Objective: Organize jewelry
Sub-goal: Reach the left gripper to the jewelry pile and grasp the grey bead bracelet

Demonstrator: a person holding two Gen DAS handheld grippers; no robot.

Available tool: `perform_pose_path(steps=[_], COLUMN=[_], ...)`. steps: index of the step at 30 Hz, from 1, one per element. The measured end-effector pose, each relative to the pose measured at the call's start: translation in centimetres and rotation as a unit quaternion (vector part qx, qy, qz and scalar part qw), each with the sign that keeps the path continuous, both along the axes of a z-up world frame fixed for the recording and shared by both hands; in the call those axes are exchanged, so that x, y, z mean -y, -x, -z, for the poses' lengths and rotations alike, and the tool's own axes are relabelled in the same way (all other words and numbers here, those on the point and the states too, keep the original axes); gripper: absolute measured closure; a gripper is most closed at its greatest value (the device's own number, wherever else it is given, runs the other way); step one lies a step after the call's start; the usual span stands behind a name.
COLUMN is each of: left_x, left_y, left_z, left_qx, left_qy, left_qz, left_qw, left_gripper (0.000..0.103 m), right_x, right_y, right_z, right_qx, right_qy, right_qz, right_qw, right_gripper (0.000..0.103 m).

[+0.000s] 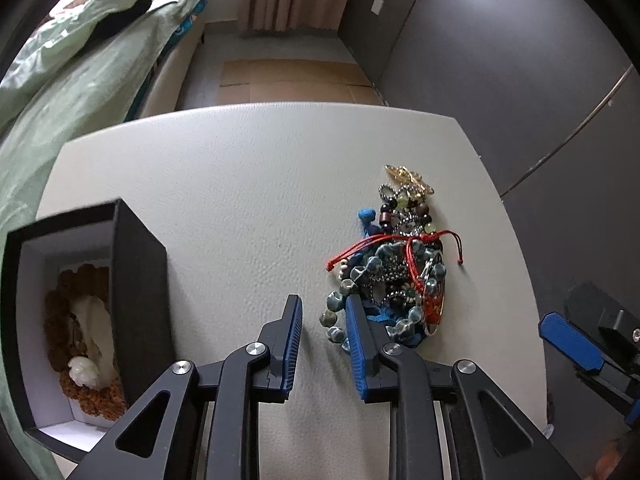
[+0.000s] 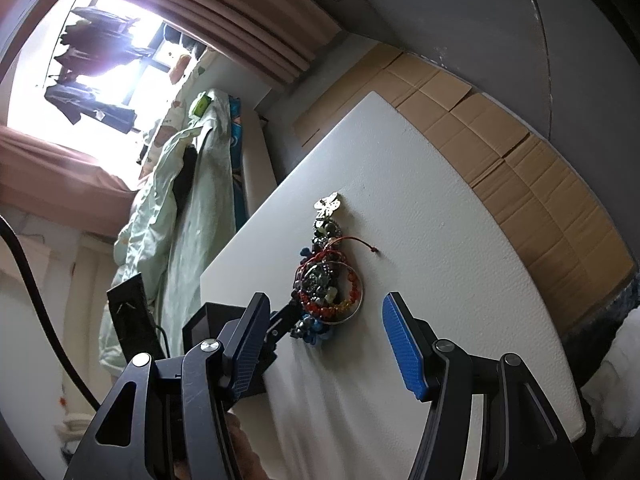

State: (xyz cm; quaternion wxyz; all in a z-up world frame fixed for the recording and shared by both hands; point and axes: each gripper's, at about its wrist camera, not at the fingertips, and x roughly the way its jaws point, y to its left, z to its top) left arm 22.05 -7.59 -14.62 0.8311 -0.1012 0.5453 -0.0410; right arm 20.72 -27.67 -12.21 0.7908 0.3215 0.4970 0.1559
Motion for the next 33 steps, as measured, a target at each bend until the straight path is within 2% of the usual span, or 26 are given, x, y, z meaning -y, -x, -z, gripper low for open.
perform_pose_path(steps=[7,8,9,10,13,19,25,33], left_x=[0.2,0.0,-0.2,-0.4,-1.0,-2.4,-3.5,-5.1], left_y=[0.1,0.1,0.1,0.1,0.2,0.5,0.7,1.8], left_z=[0.3,0.3,0.4,0.4,0.4,-1.6,-3.1,-4.5], left_qx=[-0.002,0.0,0.001,0.002,0.003,0.033,0.052,0.07], left_qy=[-0.009,-0.007,-0.011,-0.01,0.03,0.061,0.079,0.093], left_qz=[0.012,0.011,0.007,0.004,0.007,0.001,-0.006,-0.016], left_qw=[0.9999,0.9999,0.9999,0.9999,0.9995,0.9976,0.9955,0.9931], left_gripper=[0.08,0.082,0.091,0.094,0.094,0.094,0.094,0.094], right_x=[-0.7,-1.0,-1.2,-1.6,-2.5,-4.5,-5.7,-6.6], right_y=[-0.3,-0.4,-0.5,-0.6,-0.9,-1.6,-2.1,-2.6], right_z=[0.3,0.4,0.5,0.5,0.8,1.4,1.6,2.5], right_qx=[-0.006,-0.007,-0.008,-0.008,-0.008,-0.008,-0.002,-0.016], right_qy=[0.015,0.019,0.021,0.026,0.046,0.076,0.111,0.155], right_qz=[-0.007,-0.01,-0.013,-0.017,-0.025,-0.043,-0.042,-0.052], right_qw=[1.0,1.0,1.0,0.999,0.999,0.996,0.993,0.986], right_gripper=[0.043,0.043,0.043,0.043,0.043,0.043,0.043,0.043])
